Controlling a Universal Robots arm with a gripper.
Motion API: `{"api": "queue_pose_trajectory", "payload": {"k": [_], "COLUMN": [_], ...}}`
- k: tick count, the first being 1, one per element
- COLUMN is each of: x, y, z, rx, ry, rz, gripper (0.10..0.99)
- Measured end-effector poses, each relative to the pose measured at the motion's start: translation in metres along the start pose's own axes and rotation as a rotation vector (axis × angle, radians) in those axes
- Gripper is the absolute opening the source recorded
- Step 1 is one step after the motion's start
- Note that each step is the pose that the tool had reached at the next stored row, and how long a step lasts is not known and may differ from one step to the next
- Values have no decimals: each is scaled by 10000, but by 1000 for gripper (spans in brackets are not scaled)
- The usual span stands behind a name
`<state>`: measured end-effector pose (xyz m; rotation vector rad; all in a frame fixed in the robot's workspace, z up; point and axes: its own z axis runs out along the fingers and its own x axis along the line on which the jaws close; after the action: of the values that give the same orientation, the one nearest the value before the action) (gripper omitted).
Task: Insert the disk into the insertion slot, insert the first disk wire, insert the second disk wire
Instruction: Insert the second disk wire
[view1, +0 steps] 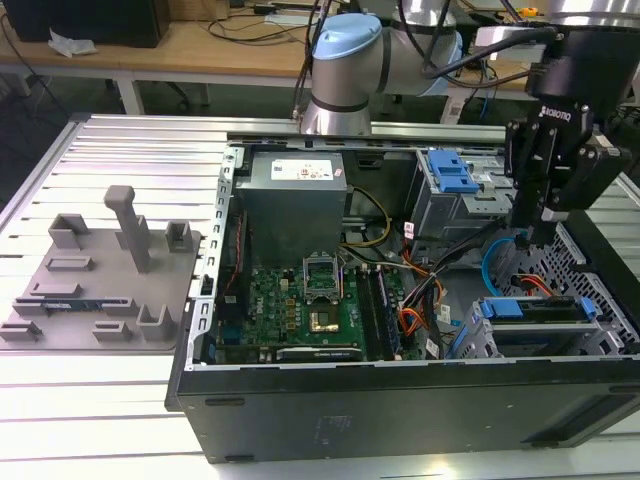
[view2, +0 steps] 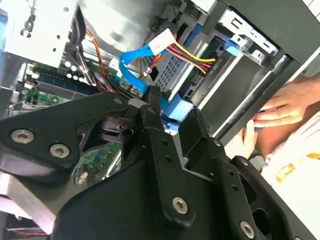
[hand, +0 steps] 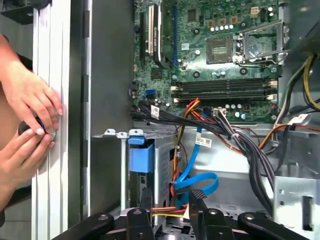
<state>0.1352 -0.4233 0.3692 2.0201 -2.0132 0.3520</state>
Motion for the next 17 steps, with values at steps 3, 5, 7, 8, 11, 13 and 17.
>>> {"api": "queue_pose_trajectory", "payload": {"k": [3, 5, 7, 8, 11, 13, 17], "x": [-47, -50, -52, -54, -62, -69, -87], "y": [33, 44, 52, 52, 53, 52, 52], "z": [1, 6, 12, 16, 39, 56, 76], "rx": [200, 250, 265, 272, 296, 307, 314], "ry": [46, 144, 270, 326, 469, 521, 872], "rz": [68, 41, 3, -15, -79, -105, -134], "gripper": [424, 424, 424, 424, 424, 424, 424]}}
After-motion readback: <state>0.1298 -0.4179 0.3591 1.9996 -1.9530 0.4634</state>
